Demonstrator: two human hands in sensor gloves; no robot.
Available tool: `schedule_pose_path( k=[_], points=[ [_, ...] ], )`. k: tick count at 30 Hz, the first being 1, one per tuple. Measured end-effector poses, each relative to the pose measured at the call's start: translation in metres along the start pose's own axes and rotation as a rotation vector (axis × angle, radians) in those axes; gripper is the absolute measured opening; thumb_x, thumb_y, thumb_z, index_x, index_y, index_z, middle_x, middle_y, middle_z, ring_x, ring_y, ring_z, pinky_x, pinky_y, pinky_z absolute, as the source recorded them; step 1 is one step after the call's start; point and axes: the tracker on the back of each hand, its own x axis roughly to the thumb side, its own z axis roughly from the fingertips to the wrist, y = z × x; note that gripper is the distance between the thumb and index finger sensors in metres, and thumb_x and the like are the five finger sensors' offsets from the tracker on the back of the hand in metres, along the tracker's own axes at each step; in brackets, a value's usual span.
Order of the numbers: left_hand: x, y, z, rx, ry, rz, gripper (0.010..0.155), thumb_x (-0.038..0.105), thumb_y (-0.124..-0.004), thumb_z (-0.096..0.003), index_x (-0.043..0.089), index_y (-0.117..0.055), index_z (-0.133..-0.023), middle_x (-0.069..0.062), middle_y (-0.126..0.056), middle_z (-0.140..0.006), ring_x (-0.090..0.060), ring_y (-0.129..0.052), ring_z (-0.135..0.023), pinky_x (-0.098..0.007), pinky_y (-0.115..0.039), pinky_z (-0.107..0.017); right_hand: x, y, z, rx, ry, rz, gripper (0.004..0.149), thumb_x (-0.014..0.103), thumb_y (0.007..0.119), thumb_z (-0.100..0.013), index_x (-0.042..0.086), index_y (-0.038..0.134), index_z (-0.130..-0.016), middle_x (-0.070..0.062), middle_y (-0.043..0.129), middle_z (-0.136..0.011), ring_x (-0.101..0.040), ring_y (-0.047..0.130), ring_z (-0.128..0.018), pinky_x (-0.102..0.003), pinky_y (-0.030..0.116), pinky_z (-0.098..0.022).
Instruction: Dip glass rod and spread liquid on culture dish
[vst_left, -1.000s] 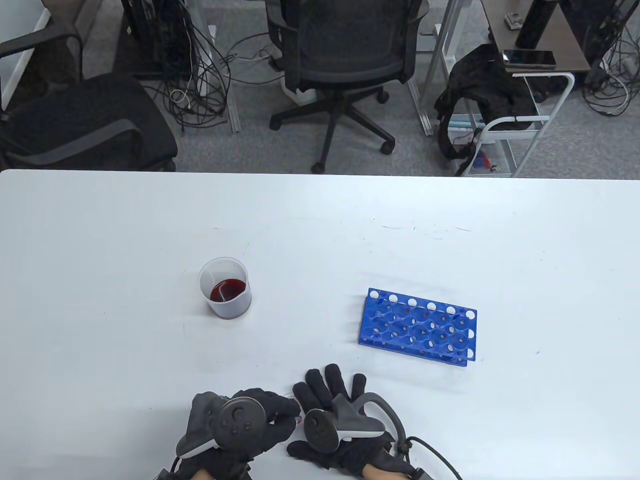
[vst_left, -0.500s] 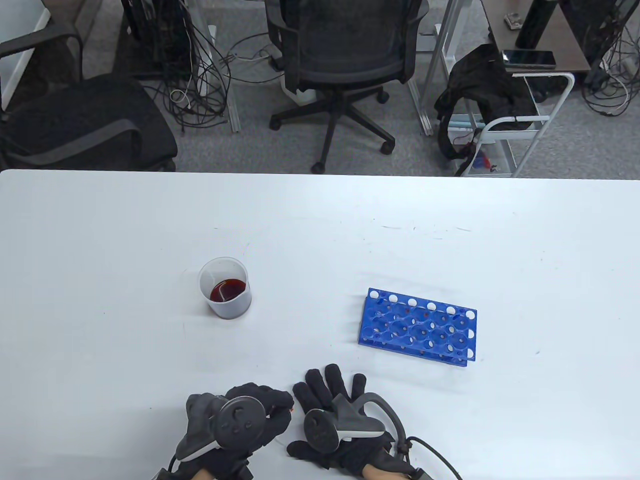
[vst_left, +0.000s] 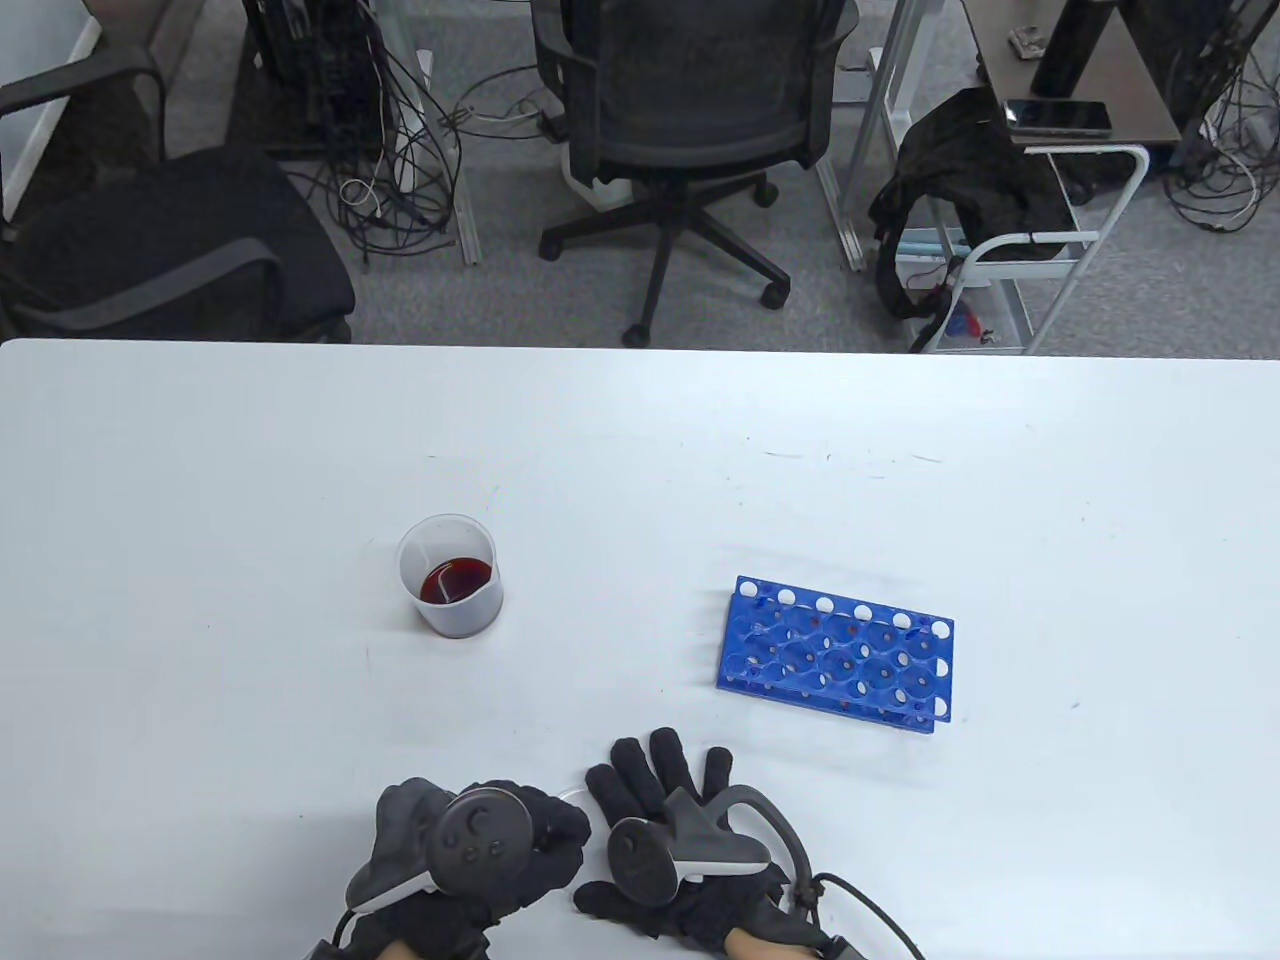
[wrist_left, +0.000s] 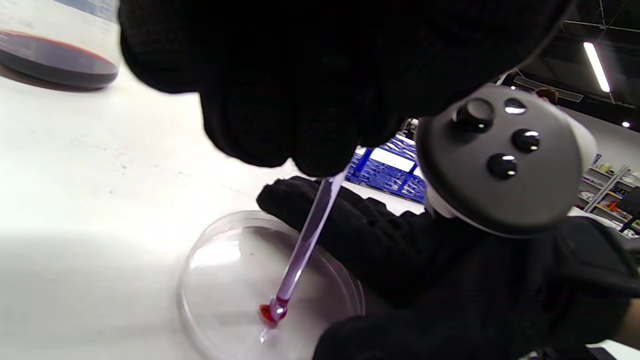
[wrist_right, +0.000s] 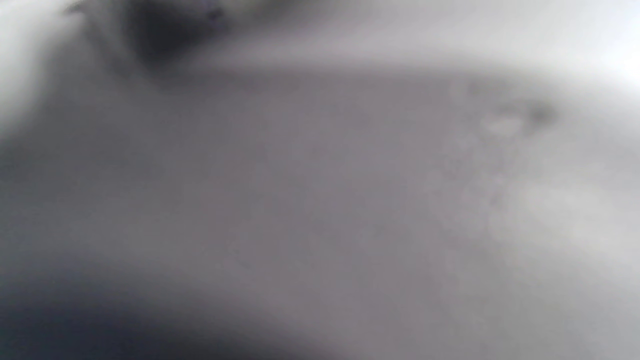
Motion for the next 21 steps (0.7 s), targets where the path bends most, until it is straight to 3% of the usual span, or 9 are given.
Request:
schedule_pose_path(
  k=[21],
  points=[
    [0.011,-0.01,0.002,0.112,0.013,-0.035,0.038,0.048,-0.089,-0.0475,0.026,-0.097,-0.077,0.002,-0.107,-0.07,-0.027,-0.111,-0.057,-0.038,-0.094,-0.046,0.0,0.0,0.0,0.0,0.0,-0.002,0.102,0.077,0.03,-0.056,0.007,-0.026,-0.104,-0.028,-0.025,-0.107,-0.059,-0.021,-0.092,-0.085,0.003,-0.055]
  ],
)
